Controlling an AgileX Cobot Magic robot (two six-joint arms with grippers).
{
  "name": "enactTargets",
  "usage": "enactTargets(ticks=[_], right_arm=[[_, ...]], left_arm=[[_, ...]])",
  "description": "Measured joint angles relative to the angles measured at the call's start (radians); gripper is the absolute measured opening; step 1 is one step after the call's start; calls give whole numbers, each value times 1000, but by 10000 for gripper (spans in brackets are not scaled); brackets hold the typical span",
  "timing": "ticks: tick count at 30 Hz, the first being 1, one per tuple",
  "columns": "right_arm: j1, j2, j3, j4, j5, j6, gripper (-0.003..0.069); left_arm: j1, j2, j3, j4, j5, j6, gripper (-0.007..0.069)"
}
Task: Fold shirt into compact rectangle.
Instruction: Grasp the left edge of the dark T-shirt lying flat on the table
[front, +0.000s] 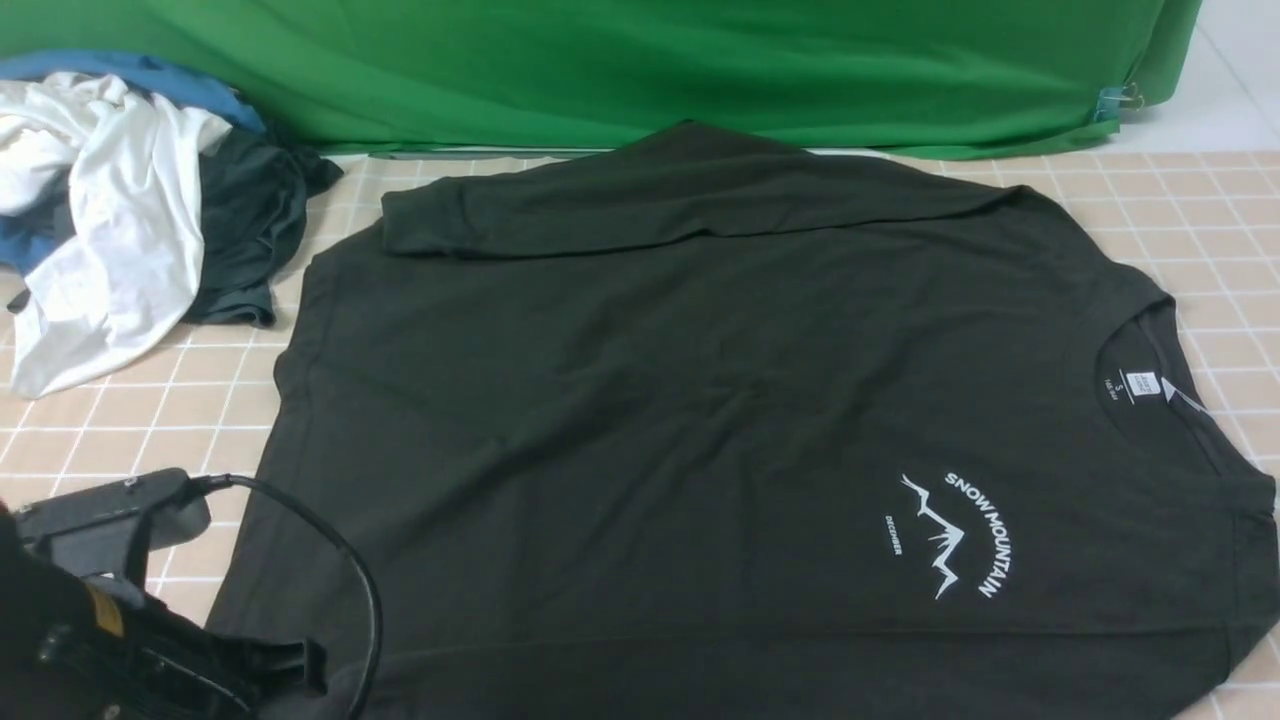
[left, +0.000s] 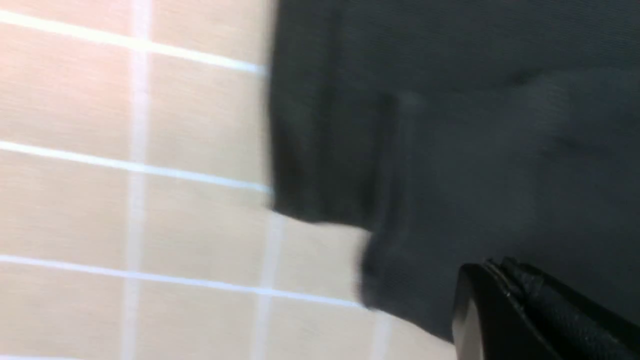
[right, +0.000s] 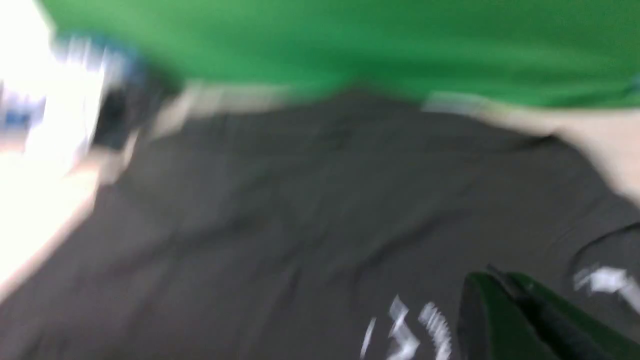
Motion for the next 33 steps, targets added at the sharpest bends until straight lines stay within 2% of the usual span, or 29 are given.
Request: enactTargets(ticks=[3, 5, 8, 11, 16, 20, 23, 26, 30, 31, 32, 33], right_arm=[[100, 71, -9, 3, 7, -17, 36], [217, 147, -9, 6, -18, -20, 36], [325, 215, -9, 7, -70, -13, 36], [399, 282, -9, 8, -125, 5, 36], [442, 351, -9, 9, -182, 12, 36], [444, 368, -9, 9, -201, 19, 36], [444, 369, -9, 9, -210, 21, 36], [444, 369, -9, 9, -218, 21, 36], [444, 369, -9, 9, -224, 22, 36], [444, 369, -9, 9, -224, 22, 36], [444, 369, -9, 9, -224, 22, 36], [444, 369, -9, 9, -224, 22, 38]], left_arm=[[0, 24, 0, 71, -18, -23, 20], [0, 50, 0, 113, -51, -26, 60], [0, 88, 0, 124, -94, -26, 148], [0, 133, 0, 126, -145, -25, 277], [0, 203, 0, 103, -210, -18, 430], [0, 254, 0, 74, -253, 33, 485], [0, 283, 0, 41, -261, 71, 477], [0, 299, -1, 12, -262, 100, 425], [-1, 312, -8, -19, -260, 115, 228], [-1, 314, -8, -20, -259, 115, 216], [-2, 316, -14, -32, -255, 115, 129], [-4, 316, -24, -33, -233, 115, 81]])
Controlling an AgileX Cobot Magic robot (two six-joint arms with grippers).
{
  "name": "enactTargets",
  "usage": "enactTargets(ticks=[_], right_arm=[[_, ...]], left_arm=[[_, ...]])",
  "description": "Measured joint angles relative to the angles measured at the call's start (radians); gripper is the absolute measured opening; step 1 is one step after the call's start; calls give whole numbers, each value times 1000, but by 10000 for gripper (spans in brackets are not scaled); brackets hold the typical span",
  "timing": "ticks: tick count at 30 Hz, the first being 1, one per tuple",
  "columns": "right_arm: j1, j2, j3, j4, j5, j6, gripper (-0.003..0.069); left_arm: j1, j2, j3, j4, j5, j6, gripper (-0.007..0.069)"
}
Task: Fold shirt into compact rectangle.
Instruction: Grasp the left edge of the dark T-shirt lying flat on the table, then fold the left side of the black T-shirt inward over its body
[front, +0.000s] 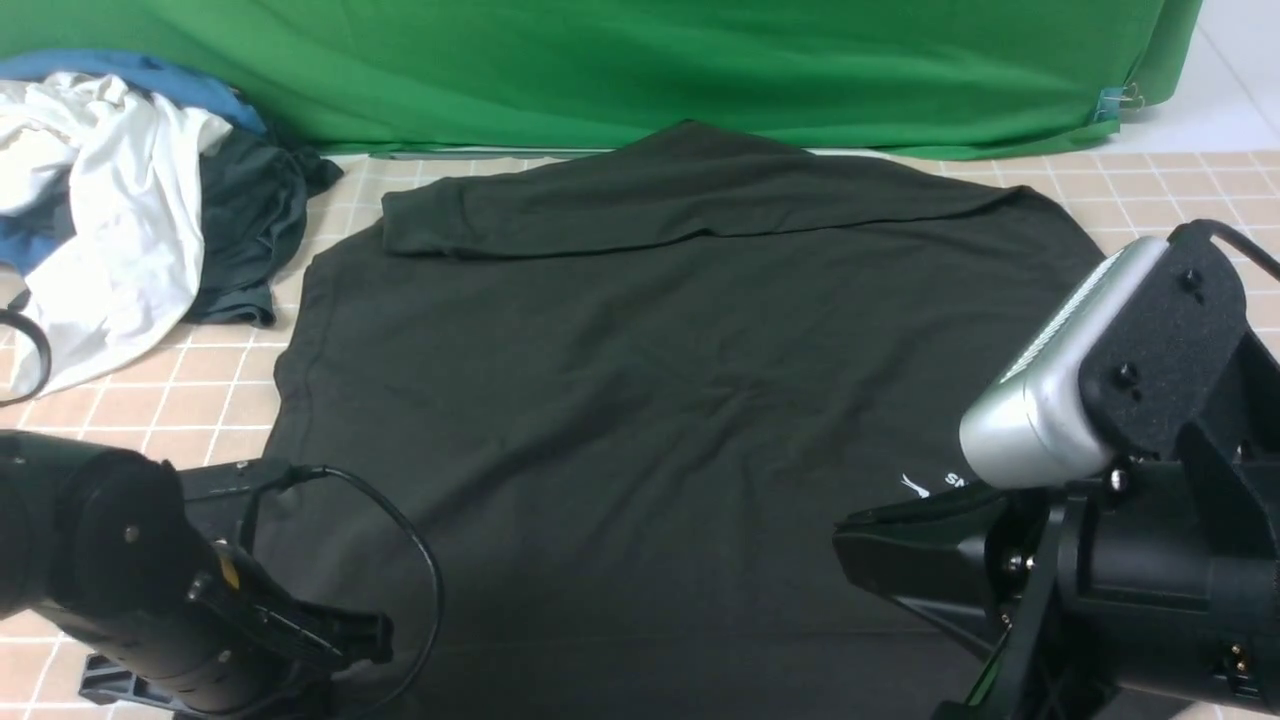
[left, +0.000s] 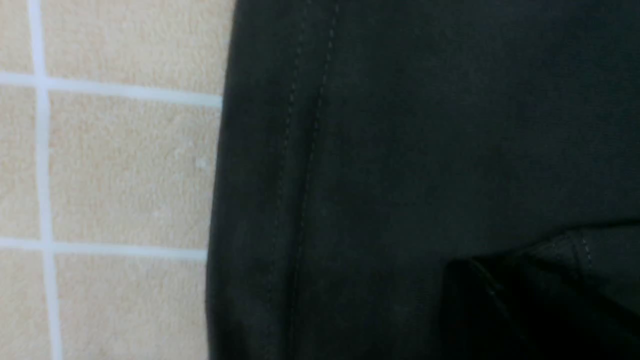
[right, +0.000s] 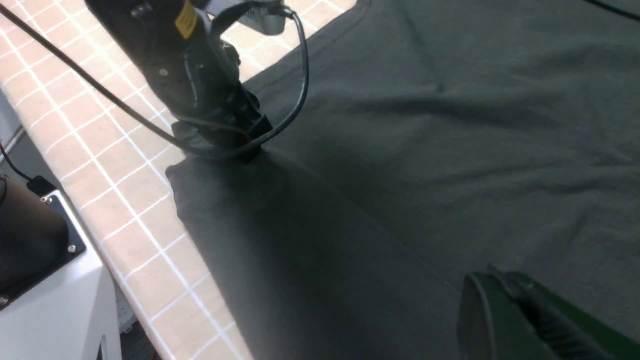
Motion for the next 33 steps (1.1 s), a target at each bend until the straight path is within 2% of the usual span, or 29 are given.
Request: enactTargets(ticks=[3, 7, 12, 15, 22, 27, 33], right_arm=[[0, 0, 0, -1, 0, 0, 38], [0, 0, 0, -4, 0, 0, 42], [0, 0, 0, -54, -2, 3, 43], [-18, 0, 0, -109, -3, 33, 45], [-108, 0, 0, -132, 8, 65, 45], [-133, 0, 0, -133, 17, 72, 48], [-133, 0, -4, -132, 20, 79, 51]], left_arm=[[0, -7, -41, 0, 106, 1, 34], [0, -66, -138, -22, 238, 22, 31], [0, -166, -247, -79, 313, 37, 31], [0, -200, -336, -81, 324, 30, 31], [0, -138, -554, -26, 326, -17, 31], [0, 6, -730, 54, 320, -30, 31], [0, 185, -842, 156, 283, -49, 31]])
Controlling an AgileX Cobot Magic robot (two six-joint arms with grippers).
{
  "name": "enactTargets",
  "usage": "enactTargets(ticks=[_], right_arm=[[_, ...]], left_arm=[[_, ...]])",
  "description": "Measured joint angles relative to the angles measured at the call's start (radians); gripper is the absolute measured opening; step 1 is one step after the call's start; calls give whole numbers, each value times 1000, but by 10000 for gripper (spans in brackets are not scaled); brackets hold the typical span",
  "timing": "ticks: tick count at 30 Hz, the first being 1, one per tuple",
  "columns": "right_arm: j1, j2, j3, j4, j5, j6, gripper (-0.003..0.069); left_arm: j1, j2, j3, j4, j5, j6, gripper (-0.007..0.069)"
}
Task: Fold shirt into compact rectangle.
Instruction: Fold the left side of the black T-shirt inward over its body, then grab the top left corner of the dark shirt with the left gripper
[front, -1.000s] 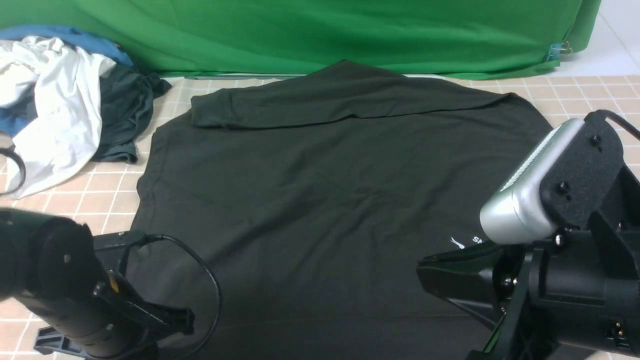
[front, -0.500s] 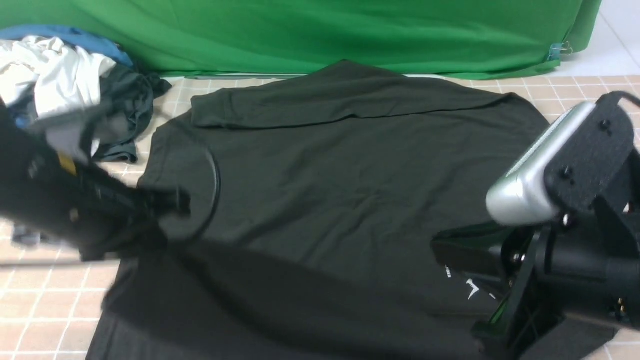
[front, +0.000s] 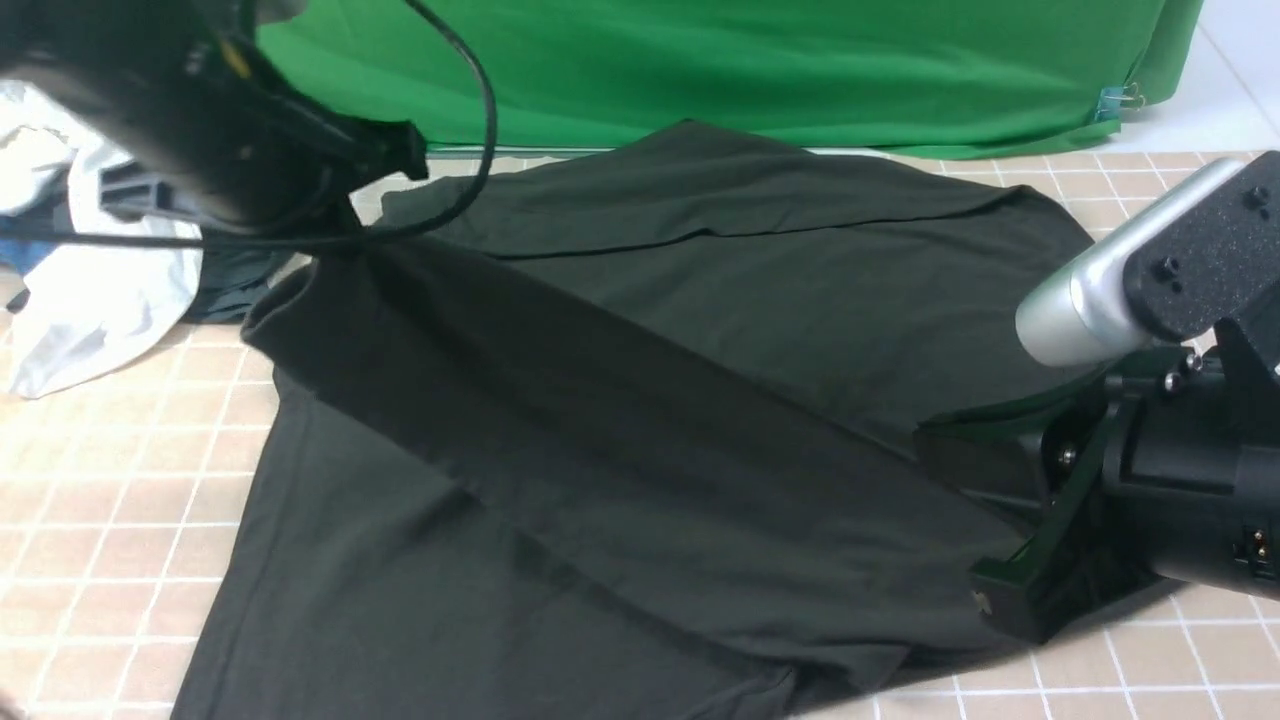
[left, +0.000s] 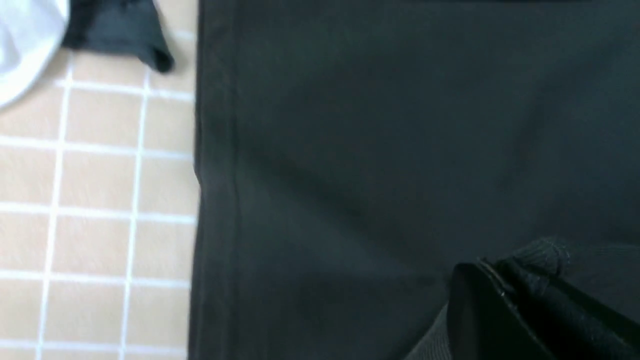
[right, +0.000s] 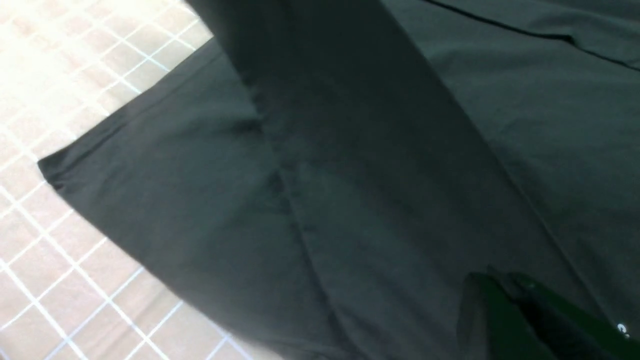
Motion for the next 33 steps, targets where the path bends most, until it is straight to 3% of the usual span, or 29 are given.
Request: enactTargets(ticks=[7, 14, 18, 22, 24, 27, 29, 33], right_arm=[[0, 0, -2, 1, 1, 4, 56], [0, 0, -3, 2, 18, 4, 66], [-5, 2, -4, -11, 71, 4, 71], [-61, 3, -6, -42, 149, 25, 71], [-111, 3, -11, -49, 187, 22, 69], [-190, 4, -22, -51, 224, -4, 41], [-259, 8, -28, -52, 237, -28, 35], [-387, 26, -27, -47, 260, -65, 34]], left_arm=[[0, 148, -32, 133, -44, -31, 31], [0, 217, -32, 180, -158, -36, 51], [0, 224, -35, 249, -208, -38, 176], [0, 217, -83, 259, -108, -40, 309], [0, 202, -115, 203, -19, -42, 321], [0, 163, -132, 22, 85, -15, 277], [-10, 117, -97, -192, 108, 60, 187], [-104, 44, 43, -412, 51, 155, 55]])
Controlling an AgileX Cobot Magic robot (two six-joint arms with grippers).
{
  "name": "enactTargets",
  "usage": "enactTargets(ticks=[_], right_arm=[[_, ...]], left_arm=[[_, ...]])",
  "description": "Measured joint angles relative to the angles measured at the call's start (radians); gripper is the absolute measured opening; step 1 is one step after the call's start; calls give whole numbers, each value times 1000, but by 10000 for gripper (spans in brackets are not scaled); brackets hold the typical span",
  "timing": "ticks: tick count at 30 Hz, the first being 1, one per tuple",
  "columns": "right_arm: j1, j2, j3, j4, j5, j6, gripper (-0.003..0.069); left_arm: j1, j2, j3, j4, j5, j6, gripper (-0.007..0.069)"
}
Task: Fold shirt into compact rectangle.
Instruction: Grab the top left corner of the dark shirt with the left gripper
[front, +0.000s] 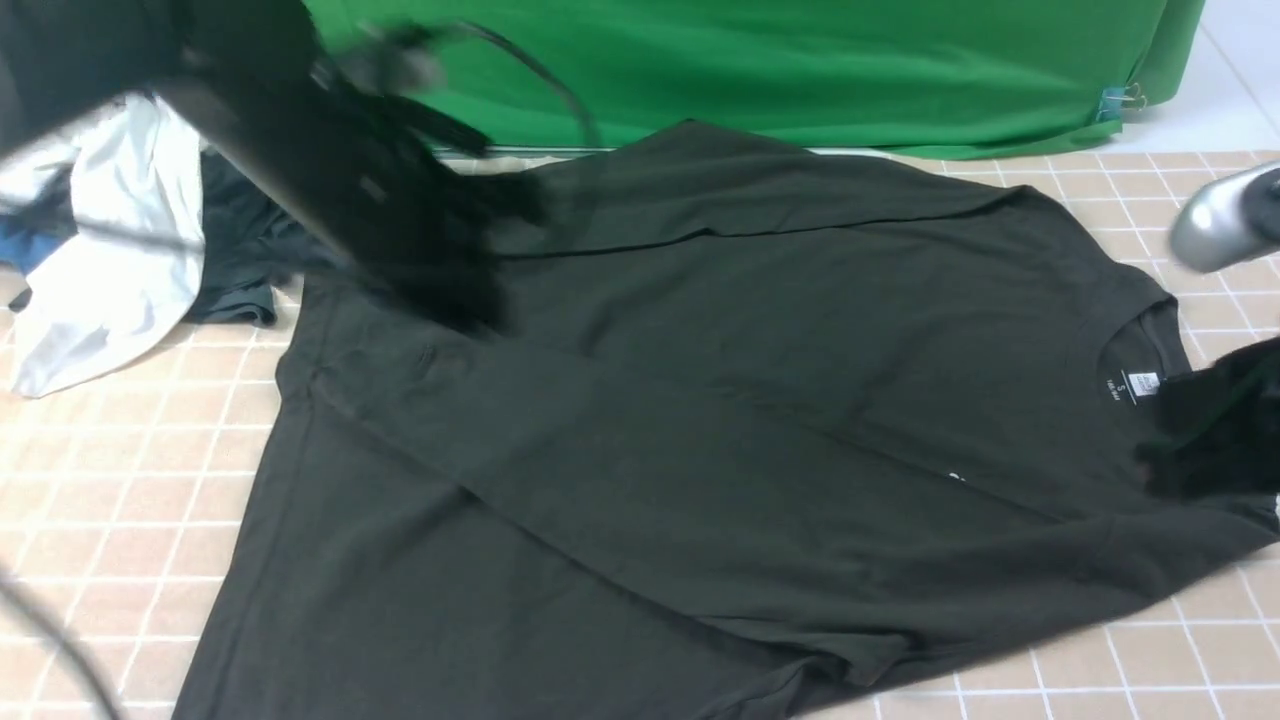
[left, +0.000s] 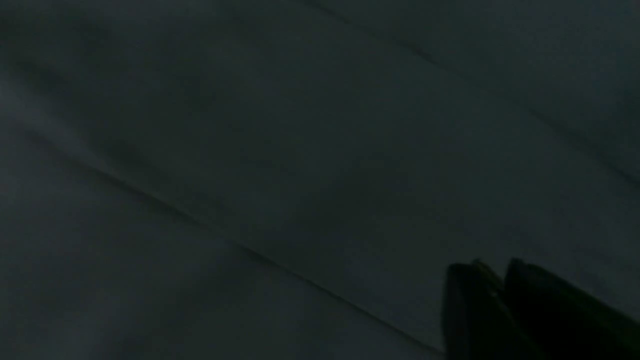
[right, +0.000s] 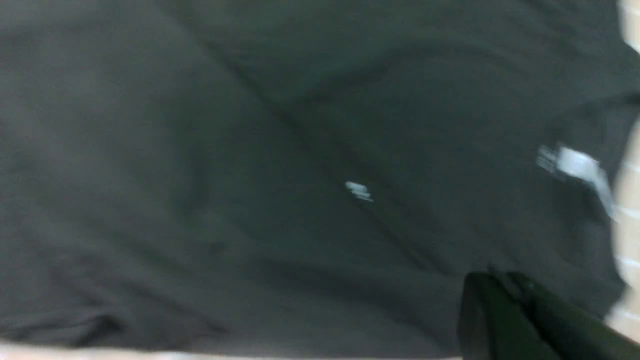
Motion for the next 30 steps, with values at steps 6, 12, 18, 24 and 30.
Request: enactTargets(ticks=[6, 12, 18, 24, 30], right_arm=[[-231, 59, 0, 235, 20, -239, 34], [-269, 90, 0, 395, 18, -380, 34], [-269, 90, 0, 409, 16, -400, 34], [-269, 90, 0, 410, 16, -402, 34], [-269, 90, 0, 411, 14, -403, 34]], left_arm=[[-409, -50, 258, -78, -268, -68, 13], [-624, 53, 244, 52, -433, -240, 90], [-648, 210, 153, 104, -436, -321, 309], [-648, 273, 124, 123, -433, -347, 470], [-648, 280, 123, 259, -397, -475, 472]])
